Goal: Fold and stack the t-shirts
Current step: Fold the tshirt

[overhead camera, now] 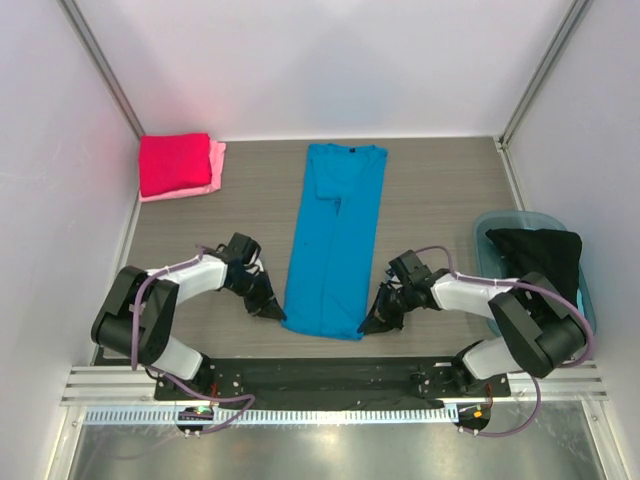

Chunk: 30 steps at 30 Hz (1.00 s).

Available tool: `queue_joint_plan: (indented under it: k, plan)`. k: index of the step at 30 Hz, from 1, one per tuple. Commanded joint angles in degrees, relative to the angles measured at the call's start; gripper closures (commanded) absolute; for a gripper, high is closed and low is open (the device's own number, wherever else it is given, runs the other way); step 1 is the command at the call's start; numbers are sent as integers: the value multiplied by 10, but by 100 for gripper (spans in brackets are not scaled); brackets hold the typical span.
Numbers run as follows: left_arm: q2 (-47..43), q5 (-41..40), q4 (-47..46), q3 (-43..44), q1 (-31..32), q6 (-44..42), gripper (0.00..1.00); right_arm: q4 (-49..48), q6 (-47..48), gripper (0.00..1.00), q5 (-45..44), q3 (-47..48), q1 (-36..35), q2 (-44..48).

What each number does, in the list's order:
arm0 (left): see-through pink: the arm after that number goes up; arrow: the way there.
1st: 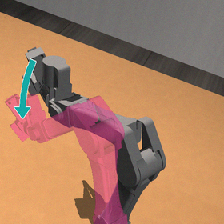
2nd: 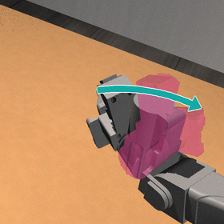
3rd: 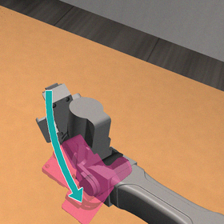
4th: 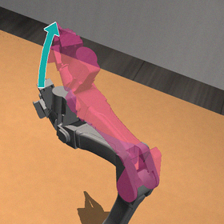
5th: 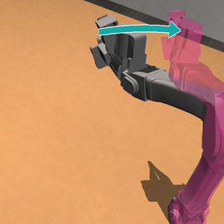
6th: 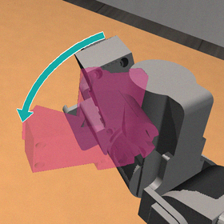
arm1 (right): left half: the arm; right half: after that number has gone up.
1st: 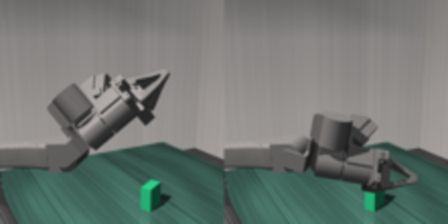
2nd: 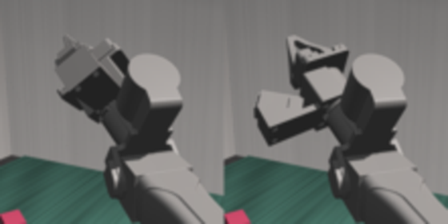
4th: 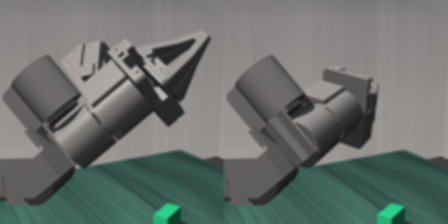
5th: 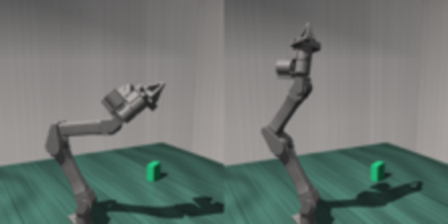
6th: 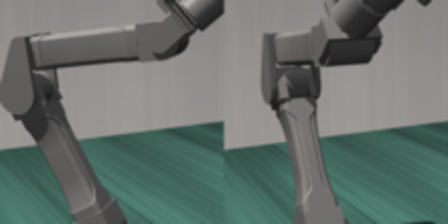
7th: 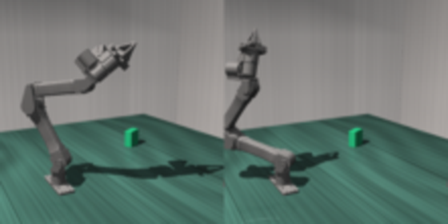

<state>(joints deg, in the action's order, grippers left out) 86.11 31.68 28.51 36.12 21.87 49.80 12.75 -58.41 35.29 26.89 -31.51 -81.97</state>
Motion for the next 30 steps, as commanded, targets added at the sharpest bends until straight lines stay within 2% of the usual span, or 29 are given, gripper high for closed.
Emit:
queue_joint_plan:
  k: [1,7,13,22,30]
  plan:
    - [-8,7,8,54,-11,-36,100,41,34,99,-7,29,7,39]
    - [-1,9,25,149,-15,-63,100,65,85,98,-1,98,59,67]
    - [43,-26,43,257,-31,-89,100,65,109,98,0,208,133,22]
    - [177,-36,22,419,-54,-123,100,-4,115,99,-2,272,187,-48]
    - [279,-5,4,534,-68,-138,100,-47,120,99,0,333,211,-139]
